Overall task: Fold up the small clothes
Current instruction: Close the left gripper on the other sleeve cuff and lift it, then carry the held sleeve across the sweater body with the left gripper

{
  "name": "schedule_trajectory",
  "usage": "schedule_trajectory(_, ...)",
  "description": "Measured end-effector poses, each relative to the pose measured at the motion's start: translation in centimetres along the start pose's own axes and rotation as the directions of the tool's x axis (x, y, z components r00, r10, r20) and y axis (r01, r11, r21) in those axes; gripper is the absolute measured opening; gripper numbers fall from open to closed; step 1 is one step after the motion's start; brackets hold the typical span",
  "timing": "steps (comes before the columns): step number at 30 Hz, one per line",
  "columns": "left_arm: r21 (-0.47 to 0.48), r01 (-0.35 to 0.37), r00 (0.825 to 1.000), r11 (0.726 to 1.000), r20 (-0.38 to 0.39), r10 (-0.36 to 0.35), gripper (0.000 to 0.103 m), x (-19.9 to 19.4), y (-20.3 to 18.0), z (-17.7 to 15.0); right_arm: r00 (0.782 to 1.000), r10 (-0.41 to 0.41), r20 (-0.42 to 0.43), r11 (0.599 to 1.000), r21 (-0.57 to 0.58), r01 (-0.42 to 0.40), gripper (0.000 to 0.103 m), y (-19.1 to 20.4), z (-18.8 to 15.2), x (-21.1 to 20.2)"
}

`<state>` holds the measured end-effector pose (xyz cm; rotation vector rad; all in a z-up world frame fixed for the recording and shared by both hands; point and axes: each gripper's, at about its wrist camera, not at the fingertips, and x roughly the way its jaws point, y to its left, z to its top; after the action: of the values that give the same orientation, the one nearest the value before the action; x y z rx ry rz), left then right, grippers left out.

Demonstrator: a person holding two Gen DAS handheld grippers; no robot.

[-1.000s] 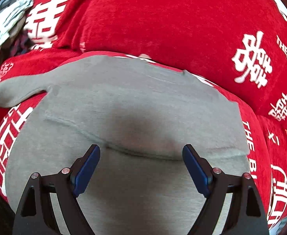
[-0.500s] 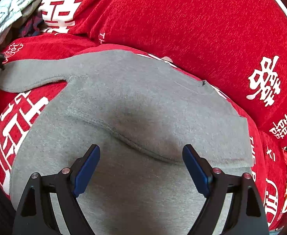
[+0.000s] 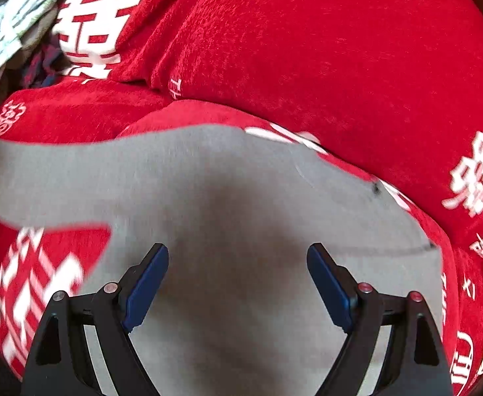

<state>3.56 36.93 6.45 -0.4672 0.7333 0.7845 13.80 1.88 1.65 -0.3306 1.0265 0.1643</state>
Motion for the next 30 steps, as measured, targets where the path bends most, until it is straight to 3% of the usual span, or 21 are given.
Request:
schedule_trajectory(5, 0.057, -0.043, 0.996, 0.997, 0.08, 0.039, 0.013, -2.1, -0.7, 0.6, 0.996, -0.024, -0.089, 0.999, 0.025, 0.026, 0.088, 2.2, 2.9, 4.1)
schedule_trajectory(6, 0.072, -0.06, 0.993, 0.996, 0.101, 0.053, 0.013, -2.6, -0.9, 0.8, 0.989, 0.031, -0.144, 1.0, 0.007, -0.03, 0.088, 3.6, 3.0, 5.2)
schedule_trajectory(8, 0.096, -0.083, 0.989, 0.992, 0.13, 0.071, 0.013, -3.3, -1.4, 0.9, 0.988, 0.107, -0.112, 0.994, -0.022, -0.11, 0.084, 5.0, 3.0, 4.7)
schedule_trajectory(10, 0.108, -0.082, 0.989, 0.991, 0.134, 0.067, 0.013, -3.9, -1.7, 0.9, 0.969, 0.224, -0.104, 0.974, -0.001, -0.225, 0.083, 5.2, 3.2, 3.9)
schedule_trajectory(11, 0.109, -0.075, 0.989, 0.991, 0.133, 0.06, 0.013, -4.2, -1.9, 1.0, 0.97, 0.225, -0.093, 0.974, 0.027, -0.224, 0.083, 4.7, 3.1, 3.4)
schedule_trajectory(15, 0.122, -0.04, 0.992, 0.992, 0.124, 0.024, 0.013, -5.4, -3.0, 1.3, 0.993, 0.108, -0.05, 0.994, 0.028, -0.107, 0.083, 2.2, 2.2, 1.7)
schedule_trajectory(22, 0.19, 0.057, 0.993, 0.98, 0.093, -0.075, 0.013, -8.0, -7.6, 0.5, 0.992, 0.113, -0.057, 0.985, 0.14, -0.104, 0.083, -4.0, -1.4, 0.2)
schedule_trajectory(30, 0.262, 0.142, 0.99, 0.955, -0.021, -0.142, 0.013, -9.1, -14.2, -2.1, 0.994, 0.102, -0.033, 0.97, 0.226, -0.092, 0.083, -9.9, -5.5, -1.8)
